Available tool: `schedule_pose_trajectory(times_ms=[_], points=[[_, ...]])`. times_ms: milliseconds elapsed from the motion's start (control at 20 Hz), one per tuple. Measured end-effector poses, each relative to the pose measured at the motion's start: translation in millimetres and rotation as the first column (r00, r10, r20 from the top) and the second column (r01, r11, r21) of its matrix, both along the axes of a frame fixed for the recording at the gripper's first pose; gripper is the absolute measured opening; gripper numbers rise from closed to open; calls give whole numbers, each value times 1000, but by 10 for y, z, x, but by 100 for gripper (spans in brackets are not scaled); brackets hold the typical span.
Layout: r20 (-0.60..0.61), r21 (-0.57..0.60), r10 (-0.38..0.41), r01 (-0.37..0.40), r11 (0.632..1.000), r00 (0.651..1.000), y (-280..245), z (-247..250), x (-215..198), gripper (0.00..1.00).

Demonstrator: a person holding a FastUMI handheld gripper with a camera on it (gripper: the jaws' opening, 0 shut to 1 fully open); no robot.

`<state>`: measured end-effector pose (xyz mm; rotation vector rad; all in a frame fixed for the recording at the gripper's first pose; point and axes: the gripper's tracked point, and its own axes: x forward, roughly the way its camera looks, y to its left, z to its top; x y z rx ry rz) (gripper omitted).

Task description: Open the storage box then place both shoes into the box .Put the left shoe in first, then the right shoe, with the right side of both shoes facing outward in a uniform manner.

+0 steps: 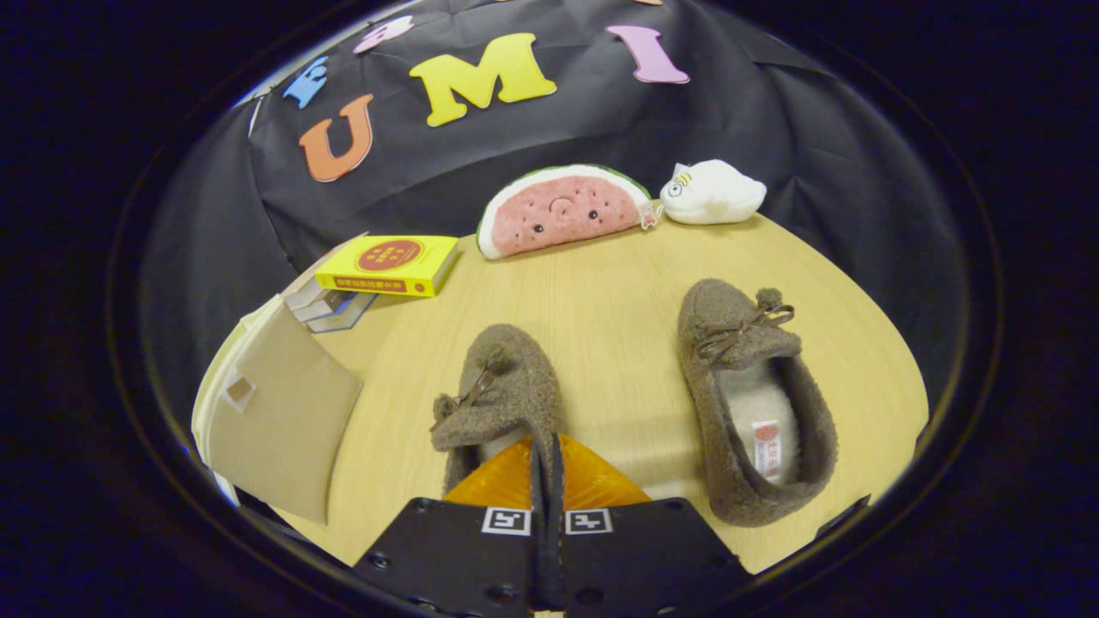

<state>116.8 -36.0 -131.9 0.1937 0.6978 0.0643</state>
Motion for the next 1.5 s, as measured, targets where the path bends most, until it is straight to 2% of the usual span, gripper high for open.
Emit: schedule_pose_trajectory(times_ms=[250,450,750,950,1200,1500], points=[[49,57,-5,3,998,999,212,369,-96,0],[90,109,10,-20,994,996,597,835,-125,0],[129,185,44,-67,980,991,1427,1552,-118,0],[159,213,53,-86,973,986,2031,1860,-116,0],[156,304,35,-82,949,987,2770,1857,-218,0],[80,384,-18,-14,923,997,3371,1370,-311,0]])
